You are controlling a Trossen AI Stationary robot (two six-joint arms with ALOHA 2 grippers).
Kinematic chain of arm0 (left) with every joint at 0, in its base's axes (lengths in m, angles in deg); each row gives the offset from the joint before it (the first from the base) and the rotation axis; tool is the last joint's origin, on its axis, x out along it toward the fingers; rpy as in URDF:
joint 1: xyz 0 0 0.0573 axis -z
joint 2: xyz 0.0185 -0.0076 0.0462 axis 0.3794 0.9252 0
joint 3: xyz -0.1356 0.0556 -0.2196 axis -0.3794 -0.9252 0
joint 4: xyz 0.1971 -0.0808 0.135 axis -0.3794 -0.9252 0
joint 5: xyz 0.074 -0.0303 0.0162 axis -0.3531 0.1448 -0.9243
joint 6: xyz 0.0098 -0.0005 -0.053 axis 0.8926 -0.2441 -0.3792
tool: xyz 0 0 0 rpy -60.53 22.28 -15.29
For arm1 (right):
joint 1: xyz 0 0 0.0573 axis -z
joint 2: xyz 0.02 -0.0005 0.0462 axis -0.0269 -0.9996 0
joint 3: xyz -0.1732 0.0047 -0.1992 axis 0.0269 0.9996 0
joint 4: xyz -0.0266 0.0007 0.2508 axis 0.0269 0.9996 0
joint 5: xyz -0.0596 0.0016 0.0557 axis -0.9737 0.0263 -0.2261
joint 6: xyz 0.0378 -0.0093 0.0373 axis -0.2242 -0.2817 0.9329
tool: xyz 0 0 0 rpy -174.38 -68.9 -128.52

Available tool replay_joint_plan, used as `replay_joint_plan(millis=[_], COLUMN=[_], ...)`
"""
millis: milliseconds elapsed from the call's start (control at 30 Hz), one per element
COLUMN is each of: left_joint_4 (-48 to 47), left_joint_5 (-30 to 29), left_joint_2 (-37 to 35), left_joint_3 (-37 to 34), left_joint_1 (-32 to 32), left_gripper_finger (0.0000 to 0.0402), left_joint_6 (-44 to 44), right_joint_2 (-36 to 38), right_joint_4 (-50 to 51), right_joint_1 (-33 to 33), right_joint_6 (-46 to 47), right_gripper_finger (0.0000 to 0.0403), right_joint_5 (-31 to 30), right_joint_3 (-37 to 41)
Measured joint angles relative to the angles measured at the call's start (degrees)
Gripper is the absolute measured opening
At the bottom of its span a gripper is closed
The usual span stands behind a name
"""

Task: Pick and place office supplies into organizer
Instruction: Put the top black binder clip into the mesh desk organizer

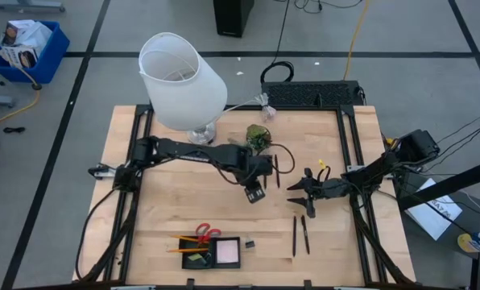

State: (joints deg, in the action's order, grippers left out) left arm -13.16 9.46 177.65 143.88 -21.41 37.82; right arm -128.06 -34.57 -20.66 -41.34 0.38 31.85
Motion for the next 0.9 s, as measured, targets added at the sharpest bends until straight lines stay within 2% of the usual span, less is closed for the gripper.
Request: replay_joint_plan(millis=[133,233,400,533,733,900], left_joint_4=[0.42,1.52,1.41,0.61,0.71,1.37], left_joint_5=[-4.59,-6.76,-7.59,-5.66,-5.98,-10.89], left_joint_2=[-6.07,-7.8,-4.67,-1.92,0.45,1.15], left_joint_3=[0.09,0.4,-0.04,0.09,0.02,0.02], left_joint_1=[-0.24,0.83,2.29,2.12,1.34,1.33], left_gripper_finger=[0.0188,0.0188,0.0188,0.0189,0.0192,0.0225], left_joint_6=[0.05,1.71,0.56,-5.25,-5.67,-9.16], right_joint_2=[0.0,0.0,0.0,-0.02,-0.02,-0.02], right_joint_4=[0.15,0.14,0.34,0.38,0.31,0.26], right_joint_1=[0.0,-0.02,-0.01,-0.01,-0.02,0.0], right_joint_6=[-0.02,-0.02,-0.02,-0.02,0.0,-0.02], right_gripper_finger=[0.0192,0.0192,0.0192,0.0192,0.0192,0.0192], right_joint_5=[0.0,0.0,0.0,0.0,0.0,0.0], right_joint_3=[0.0,0.0,0.0,0.0,0.0,0.0])
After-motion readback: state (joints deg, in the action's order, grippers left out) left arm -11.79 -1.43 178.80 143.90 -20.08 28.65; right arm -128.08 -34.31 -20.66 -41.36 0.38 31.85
